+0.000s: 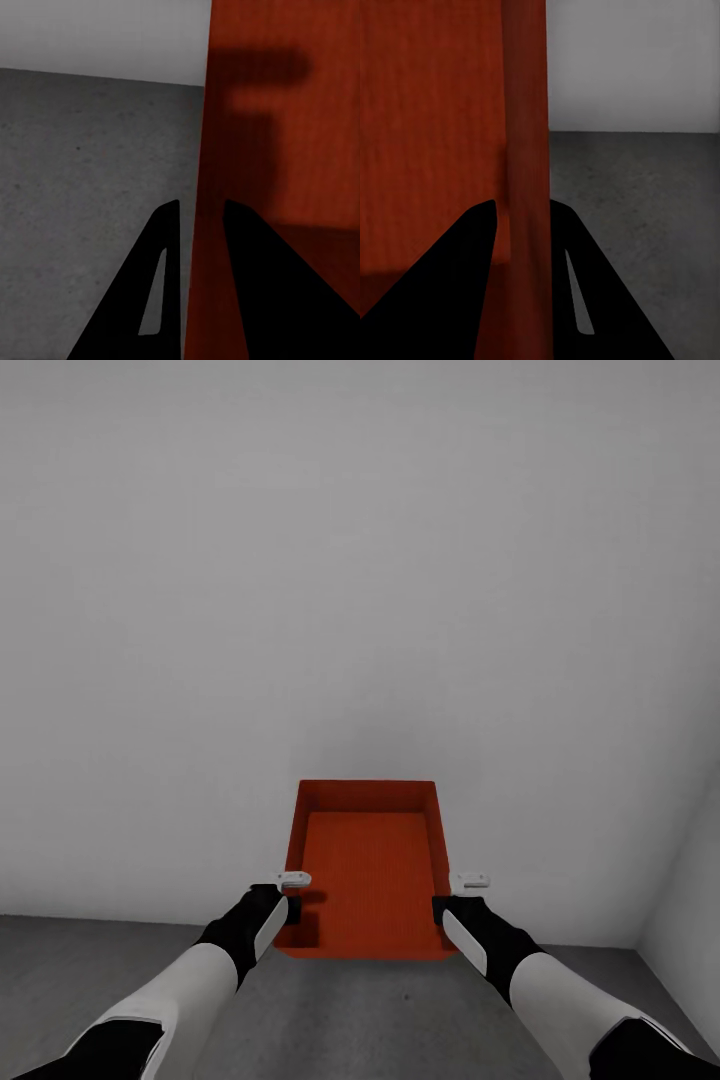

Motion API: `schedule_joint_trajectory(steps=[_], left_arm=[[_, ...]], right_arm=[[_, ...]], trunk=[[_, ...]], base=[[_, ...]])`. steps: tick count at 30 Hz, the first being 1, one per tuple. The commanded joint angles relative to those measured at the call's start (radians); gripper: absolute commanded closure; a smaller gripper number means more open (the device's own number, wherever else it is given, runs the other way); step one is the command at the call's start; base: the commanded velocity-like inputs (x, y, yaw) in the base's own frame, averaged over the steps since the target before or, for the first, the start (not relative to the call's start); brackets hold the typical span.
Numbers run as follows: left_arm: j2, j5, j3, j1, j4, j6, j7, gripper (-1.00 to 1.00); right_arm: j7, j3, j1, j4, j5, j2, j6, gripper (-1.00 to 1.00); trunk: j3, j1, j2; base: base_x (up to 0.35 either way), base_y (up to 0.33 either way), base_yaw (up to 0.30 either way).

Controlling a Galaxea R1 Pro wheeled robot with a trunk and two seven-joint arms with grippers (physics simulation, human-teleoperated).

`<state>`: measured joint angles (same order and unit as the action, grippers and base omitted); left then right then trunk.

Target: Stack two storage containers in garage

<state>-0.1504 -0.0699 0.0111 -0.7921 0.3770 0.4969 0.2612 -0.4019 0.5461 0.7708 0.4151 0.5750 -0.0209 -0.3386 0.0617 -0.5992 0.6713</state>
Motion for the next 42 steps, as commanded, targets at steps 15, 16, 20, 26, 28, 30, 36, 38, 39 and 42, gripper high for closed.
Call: schedule_joint_trajectory(steps=[15, 16, 20, 26, 28, 30, 36, 38, 39, 42], left_arm=[[-0.001, 0.033, 0.000, 0.001, 0.003, 0.012, 0.013, 1.00], [-0.001, 0.033, 0.000, 0.001, 0.003, 0.012, 0.013, 1.00], [-0.001, 0.033, 0.000, 0.001, 0.002, 0.013, 0.013, 1.00], [-0.003, 0.033, 0.000, 0.001, 0.001, 0.014, 0.015, 1.00], [-0.003, 0.033, 0.000, 0.001, 0.001, 0.014, 0.015, 1.00], [-0.002, 0.033, 0.000, 0.001, 0.001, 0.014, 0.015, 1.00], [-0.002, 0.032, 0.000, 0.001, 0.000, 0.014, 0.014, 1.00], [-0.001, 0.032, 0.000, 0.001, 0.000, 0.014, 0.014, 1.00], [-0.001, 0.032, 0.000, 0.001, 0.000, 0.014, 0.013, 1.00], [-0.001, 0.032, 0.000, 0.001, 0.000, 0.014, 0.013, 1.00]], right_arm=[[-0.011, -0.017, 0.002, 0.002, -0.027, 0.002, -0.010, 1.00], [-0.011, -0.017, 0.002, 0.002, -0.027, 0.002, -0.010, 1.00], [-0.011, -0.017, 0.002, 0.002, -0.027, 0.002, -0.010, 1.00], [-0.011, -0.017, 0.002, 0.002, -0.027, 0.001, -0.010, 1.00], [-0.011, -0.017, 0.002, 0.002, -0.027, 0.001, -0.010, 1.00], [-0.011, -0.017, 0.002, 0.002, -0.027, 0.001, -0.010, 1.00], [-0.011, -0.017, 0.002, 0.002, -0.027, 0.001, -0.010, 1.00], [-0.011, -0.017, 0.002, 0.002, -0.027, 0.001, -0.010, 1.00], [-0.011, -0.017, 0.002, 0.002, -0.027, 0.001, -0.010, 1.00], [-0.011, -0.017, 0.002, 0.002, -0.027, 0.001, -0.010, 1.00]], trunk=[[0.002, 0.000, 0.002], [0.002, 0.000, 0.002], [0.002, 0.000, 0.002], [0.014, -0.016, 0.030], [0.021, -0.023, 0.044], [0.027, -0.031, 0.058], [0.046, -0.054, 0.100], [0.053, -0.062, 0.114], [0.057, -0.066, 0.121], [0.070, -0.077, 0.142]], base=[[0.000, 0.000, 0.000], [0.000, 0.000, 0.000], [0.000, 0.000, 0.000], [0.000, 0.000, 0.000], [0.000, 0.000, 0.000], [0.000, 0.000, 0.000], [0.000, 0.000, 0.000], [0.000, 0.000, 0.000], [0.000, 0.000, 0.000], [0.000, 0.000, 0.000]])
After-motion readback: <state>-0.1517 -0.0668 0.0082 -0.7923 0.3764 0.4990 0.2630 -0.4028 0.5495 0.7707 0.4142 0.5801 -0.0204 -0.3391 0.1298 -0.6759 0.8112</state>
